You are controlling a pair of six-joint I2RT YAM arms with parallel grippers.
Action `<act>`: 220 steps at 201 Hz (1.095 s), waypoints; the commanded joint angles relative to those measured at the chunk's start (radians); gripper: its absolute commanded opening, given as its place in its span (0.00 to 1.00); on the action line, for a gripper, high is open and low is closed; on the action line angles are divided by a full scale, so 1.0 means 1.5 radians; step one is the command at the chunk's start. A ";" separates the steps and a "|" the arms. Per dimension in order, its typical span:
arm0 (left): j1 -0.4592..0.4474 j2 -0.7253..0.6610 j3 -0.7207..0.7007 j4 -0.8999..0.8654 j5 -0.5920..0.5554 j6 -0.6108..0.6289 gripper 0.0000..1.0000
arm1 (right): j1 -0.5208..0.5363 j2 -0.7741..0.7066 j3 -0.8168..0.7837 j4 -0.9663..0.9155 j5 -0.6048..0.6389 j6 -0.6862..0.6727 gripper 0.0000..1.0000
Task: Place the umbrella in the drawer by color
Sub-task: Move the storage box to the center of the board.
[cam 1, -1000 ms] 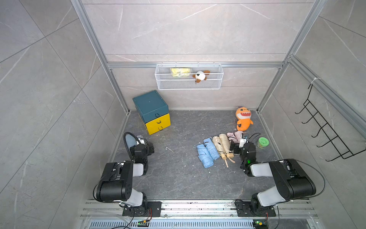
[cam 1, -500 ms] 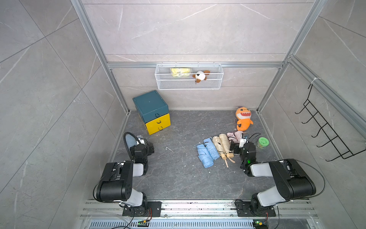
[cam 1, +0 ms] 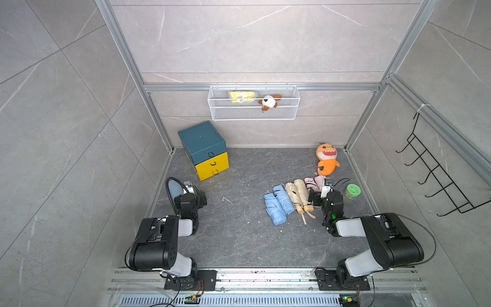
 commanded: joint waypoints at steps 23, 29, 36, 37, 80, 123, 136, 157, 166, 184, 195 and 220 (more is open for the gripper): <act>0.003 0.003 0.006 0.038 0.007 -0.013 1.00 | 0.004 0.001 0.007 0.005 0.009 0.000 1.00; 0.003 0.002 0.006 0.038 0.006 -0.013 1.00 | 0.004 0.001 0.008 0.004 0.008 -0.001 1.00; 0.003 0.001 0.005 0.039 0.006 -0.012 1.00 | 0.003 0.001 0.006 0.004 0.008 0.000 1.00; 0.003 0.001 0.004 0.039 0.006 -0.013 1.00 | 0.003 0.000 0.006 0.004 0.008 0.000 1.00; -0.032 -0.046 -0.002 0.022 -0.053 0.018 1.00 | 0.008 -0.079 0.064 -0.171 0.019 -0.005 1.00; -0.067 -0.193 0.221 -0.489 -0.194 -0.137 1.00 | 0.035 -0.147 0.177 -0.355 0.009 0.059 1.00; -0.067 -0.206 0.302 -0.629 -0.237 -0.223 1.00 | 0.033 -0.163 0.218 -0.409 0.060 0.216 1.00; -0.066 -0.209 0.415 -0.822 -0.231 -0.318 1.00 | 0.015 -0.159 0.329 -0.736 0.090 0.499 1.00; -0.066 -0.214 0.427 -0.842 -0.217 -0.352 1.00 | 0.017 -0.157 0.336 -0.720 0.034 0.464 0.98; -0.066 -0.247 0.436 -0.869 -0.192 -0.408 1.00 | 0.034 -0.187 0.306 -0.633 -0.028 0.431 0.96; -0.065 -0.268 0.435 -0.838 -0.136 -0.381 1.00 | 0.051 -0.206 0.300 -0.611 -0.029 0.421 1.00; -0.065 -0.270 0.476 -0.817 -0.011 -0.341 1.00 | 0.105 -0.187 0.382 -0.679 -0.044 0.363 1.00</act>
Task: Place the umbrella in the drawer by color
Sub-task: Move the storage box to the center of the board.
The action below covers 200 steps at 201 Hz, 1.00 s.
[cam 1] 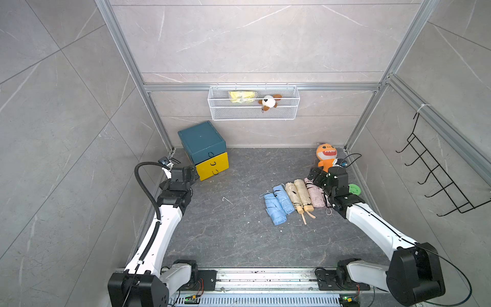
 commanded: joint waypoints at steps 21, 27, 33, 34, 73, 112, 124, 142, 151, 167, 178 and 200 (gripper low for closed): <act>0.002 0.044 0.119 -0.050 0.198 0.013 1.00 | 0.100 0.054 0.176 -0.189 -0.041 -0.072 1.00; 0.002 0.060 0.139 -0.055 0.206 0.014 1.00 | 0.116 0.066 0.205 -0.216 -0.044 -0.081 1.00; 0.002 0.074 0.158 -0.058 0.212 0.015 1.00 | 0.127 0.077 0.228 -0.232 -0.052 -0.089 1.00; 0.002 0.077 0.159 -0.059 0.212 0.016 1.00 | 0.129 0.078 0.231 -0.234 -0.054 -0.091 1.00; 0.016 0.165 0.294 -0.090 0.230 0.020 1.00 | 0.158 0.158 0.357 -0.207 -0.225 -0.130 1.00; 0.043 0.253 0.394 -0.117 0.272 0.025 1.00 | 0.180 0.301 0.547 -0.220 -0.293 -0.132 1.00; 0.059 0.275 0.409 -0.116 0.286 0.025 1.00 | 0.187 0.341 0.597 -0.211 -0.311 -0.133 1.00; 0.090 0.319 0.435 -0.121 0.316 0.021 1.00 | 0.193 0.402 0.669 -0.197 -0.338 -0.124 1.00; 0.103 0.342 0.449 -0.121 0.327 0.021 1.00 | 0.196 0.430 0.707 -0.197 -0.348 -0.119 1.00; 0.127 0.390 0.483 -0.126 0.348 0.013 1.00 | 0.205 0.467 0.759 -0.210 -0.352 -0.117 1.00; 0.137 0.421 0.512 -0.123 0.360 0.009 1.00 | 0.211 0.482 0.777 -0.214 -0.352 -0.118 1.00; 0.141 0.481 0.586 -0.136 0.360 0.017 1.00 | 0.220 0.490 0.774 -0.210 -0.352 -0.121 1.00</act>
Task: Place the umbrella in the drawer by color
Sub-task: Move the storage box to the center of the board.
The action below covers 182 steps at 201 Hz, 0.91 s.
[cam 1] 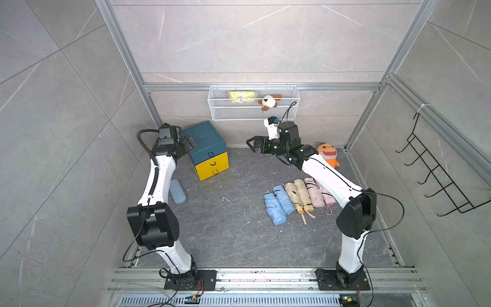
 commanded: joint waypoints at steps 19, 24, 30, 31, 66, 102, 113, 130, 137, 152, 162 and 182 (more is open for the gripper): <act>0.008 0.084 0.135 -0.024 0.029 0.017 1.00 | 0.015 0.009 0.005 0.003 -0.020 -0.007 1.00; 0.010 0.094 0.146 -0.024 0.030 0.016 1.00 | 0.017 0.008 0.000 0.004 -0.020 -0.009 1.00; 0.012 0.105 0.157 -0.019 0.032 0.016 1.00 | 0.017 0.007 -0.004 0.004 -0.020 -0.010 1.00; 0.012 0.106 0.157 -0.017 0.033 0.016 1.00 | 0.016 0.006 -0.005 0.004 -0.020 -0.011 1.00; 0.035 0.137 0.160 0.063 0.092 0.004 1.00 | 0.019 -0.022 -0.053 0.013 -0.017 -0.024 1.00; 0.040 0.186 0.206 0.085 0.107 0.011 1.00 | 0.019 -0.053 -0.102 0.015 -0.003 -0.047 1.00; 0.041 0.193 0.206 0.104 0.105 0.013 1.00 | 0.019 -0.061 -0.114 0.015 0.000 -0.050 1.00; 0.045 0.208 0.211 0.134 0.119 0.009 1.00 | 0.019 -0.076 -0.135 0.015 0.003 -0.056 1.00; 0.048 0.215 0.215 0.145 0.127 0.005 1.00 | 0.019 -0.082 -0.143 0.016 0.004 -0.059 1.00; 0.052 0.232 0.233 0.155 0.133 0.004 1.00 | 0.019 -0.094 -0.160 0.019 0.008 -0.063 1.00; 0.054 0.246 0.251 0.157 0.137 0.005 1.00 | 0.019 -0.103 -0.173 0.022 0.010 -0.066 1.00; 0.057 0.274 0.286 0.161 0.149 0.010 1.00 | 0.019 -0.117 -0.196 0.030 0.010 -0.069 1.00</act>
